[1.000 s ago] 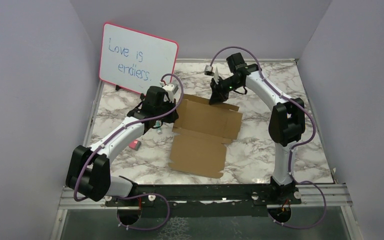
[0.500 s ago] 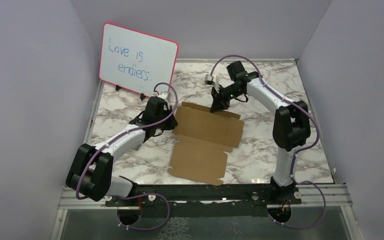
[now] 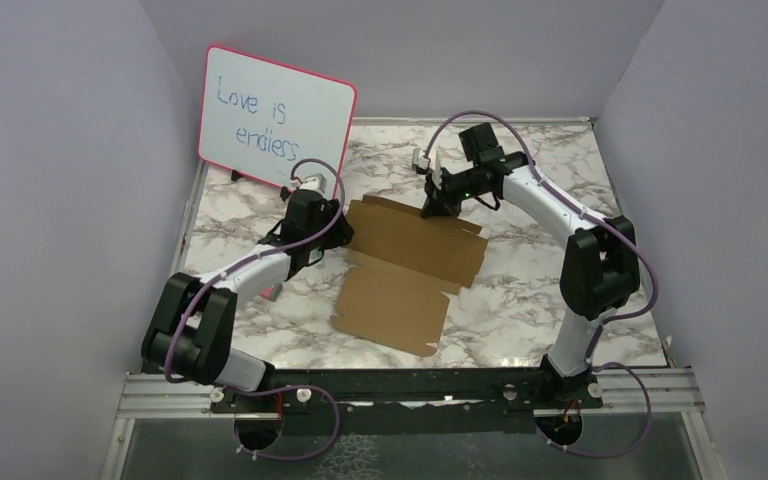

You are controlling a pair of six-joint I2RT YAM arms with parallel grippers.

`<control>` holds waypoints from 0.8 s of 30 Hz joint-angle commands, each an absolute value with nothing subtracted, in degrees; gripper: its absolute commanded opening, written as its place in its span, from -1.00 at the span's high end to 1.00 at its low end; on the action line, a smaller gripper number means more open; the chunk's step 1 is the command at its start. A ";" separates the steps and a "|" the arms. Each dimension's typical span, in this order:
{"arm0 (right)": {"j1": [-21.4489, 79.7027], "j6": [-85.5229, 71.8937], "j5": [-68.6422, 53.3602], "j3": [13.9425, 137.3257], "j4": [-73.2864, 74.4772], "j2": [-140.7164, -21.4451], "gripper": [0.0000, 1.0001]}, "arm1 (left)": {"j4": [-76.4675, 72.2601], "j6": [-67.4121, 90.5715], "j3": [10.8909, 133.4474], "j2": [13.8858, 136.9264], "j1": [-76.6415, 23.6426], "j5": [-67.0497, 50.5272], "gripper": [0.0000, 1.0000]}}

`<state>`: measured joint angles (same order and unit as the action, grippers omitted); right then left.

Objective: Fold the paper box

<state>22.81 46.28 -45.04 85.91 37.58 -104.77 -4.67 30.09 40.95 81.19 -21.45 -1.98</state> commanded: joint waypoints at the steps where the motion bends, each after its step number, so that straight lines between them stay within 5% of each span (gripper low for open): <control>1: 23.79 48.40 -41.28 85.94 35.33 -103.60 0.98 | -10.51 31.61 45.43 85.50 -20.49 -1.37 -0.11; 11: 24.98 51.47 -32.69 86.21 34.86 -102.95 0.98 | -16.33 29.75 48.40 86.38 -19.89 -1.99 -0.54; 24: 25.53 54.05 -28.53 84.87 31.96 -100.03 0.98 | -18.81 27.23 51.60 79.40 -19.47 -13.36 -0.66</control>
